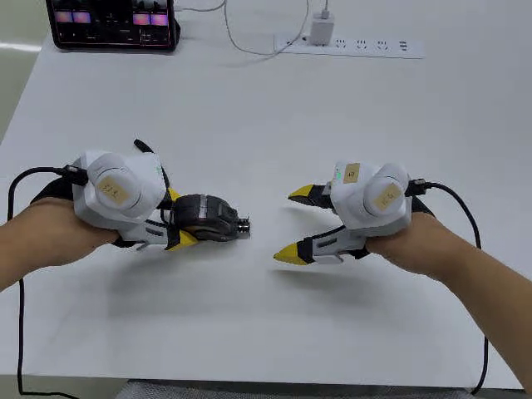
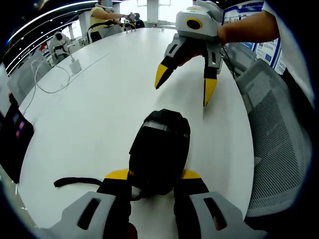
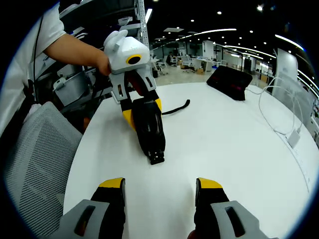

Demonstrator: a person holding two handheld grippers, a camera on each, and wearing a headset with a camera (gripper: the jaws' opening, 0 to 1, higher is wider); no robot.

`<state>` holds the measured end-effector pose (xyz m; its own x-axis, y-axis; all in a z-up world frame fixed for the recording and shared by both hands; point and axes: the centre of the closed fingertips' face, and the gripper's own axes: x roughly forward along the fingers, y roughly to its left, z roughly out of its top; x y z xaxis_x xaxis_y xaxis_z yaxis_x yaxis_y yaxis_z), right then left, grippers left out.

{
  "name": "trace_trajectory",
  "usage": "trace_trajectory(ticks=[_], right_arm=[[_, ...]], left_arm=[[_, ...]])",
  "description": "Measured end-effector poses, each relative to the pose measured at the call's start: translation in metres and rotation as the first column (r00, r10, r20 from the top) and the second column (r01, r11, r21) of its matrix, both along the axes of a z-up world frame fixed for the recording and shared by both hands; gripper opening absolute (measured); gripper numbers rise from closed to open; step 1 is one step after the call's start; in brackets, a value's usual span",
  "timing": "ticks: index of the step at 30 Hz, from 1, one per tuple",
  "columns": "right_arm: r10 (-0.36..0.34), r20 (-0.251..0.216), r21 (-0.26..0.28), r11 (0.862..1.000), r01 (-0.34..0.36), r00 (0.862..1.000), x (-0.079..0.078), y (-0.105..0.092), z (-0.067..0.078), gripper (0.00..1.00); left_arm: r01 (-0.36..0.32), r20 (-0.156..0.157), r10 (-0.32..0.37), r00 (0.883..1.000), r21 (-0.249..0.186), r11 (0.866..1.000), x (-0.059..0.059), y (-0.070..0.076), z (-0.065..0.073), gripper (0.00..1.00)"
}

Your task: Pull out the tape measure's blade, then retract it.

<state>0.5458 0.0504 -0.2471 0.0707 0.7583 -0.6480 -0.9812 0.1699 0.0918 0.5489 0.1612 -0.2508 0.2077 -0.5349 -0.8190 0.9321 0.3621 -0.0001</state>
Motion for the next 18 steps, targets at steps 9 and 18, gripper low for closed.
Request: trace_trajectory(ticks=[9, 18], right_arm=[[0.013, -0.004, 0.022, 1.000, -0.013, 1.000, 0.002, 0.016, -0.004, 0.49], [0.033, -0.002, 0.042, 0.999, -0.032, 0.999, 0.003, 0.034, -0.010, 0.42]], left_arm=[[0.006, -0.002, -0.006, 1.000, 0.000, 1.000, 0.000, 0.000, 0.000, 0.28], [0.004, -0.003, -0.004, 1.000, -0.001, 1.000, 0.001, -0.001, 0.000, 0.28]])
